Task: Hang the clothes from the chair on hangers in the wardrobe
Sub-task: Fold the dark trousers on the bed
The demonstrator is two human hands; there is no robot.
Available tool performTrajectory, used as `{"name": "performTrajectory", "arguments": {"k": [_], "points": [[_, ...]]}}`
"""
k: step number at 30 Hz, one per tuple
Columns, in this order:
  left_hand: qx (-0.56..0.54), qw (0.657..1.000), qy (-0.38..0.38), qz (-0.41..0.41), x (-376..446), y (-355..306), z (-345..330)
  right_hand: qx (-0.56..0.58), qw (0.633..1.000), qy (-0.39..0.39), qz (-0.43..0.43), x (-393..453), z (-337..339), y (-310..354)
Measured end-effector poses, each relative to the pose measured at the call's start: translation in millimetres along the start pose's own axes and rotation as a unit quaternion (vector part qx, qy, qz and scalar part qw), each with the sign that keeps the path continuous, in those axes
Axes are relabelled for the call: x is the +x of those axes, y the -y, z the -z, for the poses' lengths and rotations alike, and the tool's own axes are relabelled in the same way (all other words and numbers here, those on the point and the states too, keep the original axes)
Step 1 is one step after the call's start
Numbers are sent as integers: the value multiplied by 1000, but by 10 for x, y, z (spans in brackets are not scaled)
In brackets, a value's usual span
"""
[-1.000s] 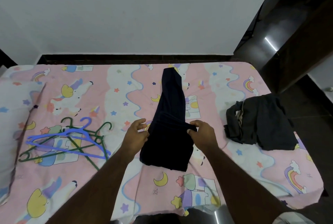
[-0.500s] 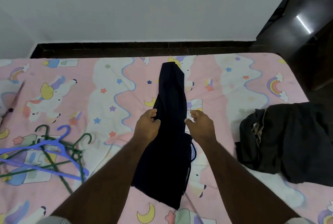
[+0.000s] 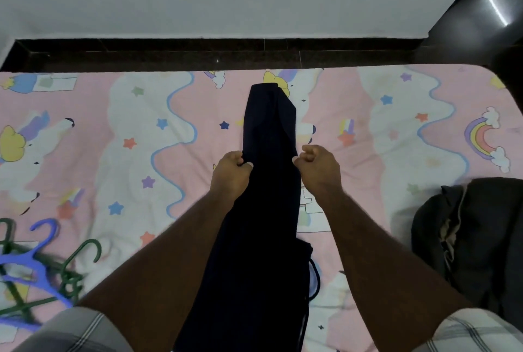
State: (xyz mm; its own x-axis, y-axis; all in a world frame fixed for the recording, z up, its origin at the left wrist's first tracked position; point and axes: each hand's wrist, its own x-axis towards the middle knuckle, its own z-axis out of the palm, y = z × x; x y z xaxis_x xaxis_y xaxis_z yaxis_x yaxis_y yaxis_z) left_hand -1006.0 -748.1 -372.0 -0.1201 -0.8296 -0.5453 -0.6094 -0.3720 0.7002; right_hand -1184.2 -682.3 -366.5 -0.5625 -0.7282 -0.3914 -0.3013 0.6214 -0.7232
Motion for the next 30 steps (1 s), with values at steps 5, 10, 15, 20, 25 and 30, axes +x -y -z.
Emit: {"name": "performTrajectory", "arguments": {"k": [5, 10, 15, 20, 25, 30], "points": [[10, 1000, 10, 17, 539, -74, -126, -33, 999, 4, 21, 469, -202, -6], [-103, 992, 18, 65, 785, -136, -246, -42, 999, 8, 28, 726, -429, -3], [-175, 981, 42, 72, 789, -268, -221, 21, 1000, -11, -13, 901, -509, 15], [-199, 980, 18, 20, 823, -436, -167, -58, 997, -4, 45, 892, -434, 54], [-171, 984, 33, 30, 959, -489, -192, -168, 982, 29, 77, 1001, -507, 23], [-126, 987, 63, -78, 1035, -565, -252, -91, 993, -67, 22, 1021, -402, -73]]}}
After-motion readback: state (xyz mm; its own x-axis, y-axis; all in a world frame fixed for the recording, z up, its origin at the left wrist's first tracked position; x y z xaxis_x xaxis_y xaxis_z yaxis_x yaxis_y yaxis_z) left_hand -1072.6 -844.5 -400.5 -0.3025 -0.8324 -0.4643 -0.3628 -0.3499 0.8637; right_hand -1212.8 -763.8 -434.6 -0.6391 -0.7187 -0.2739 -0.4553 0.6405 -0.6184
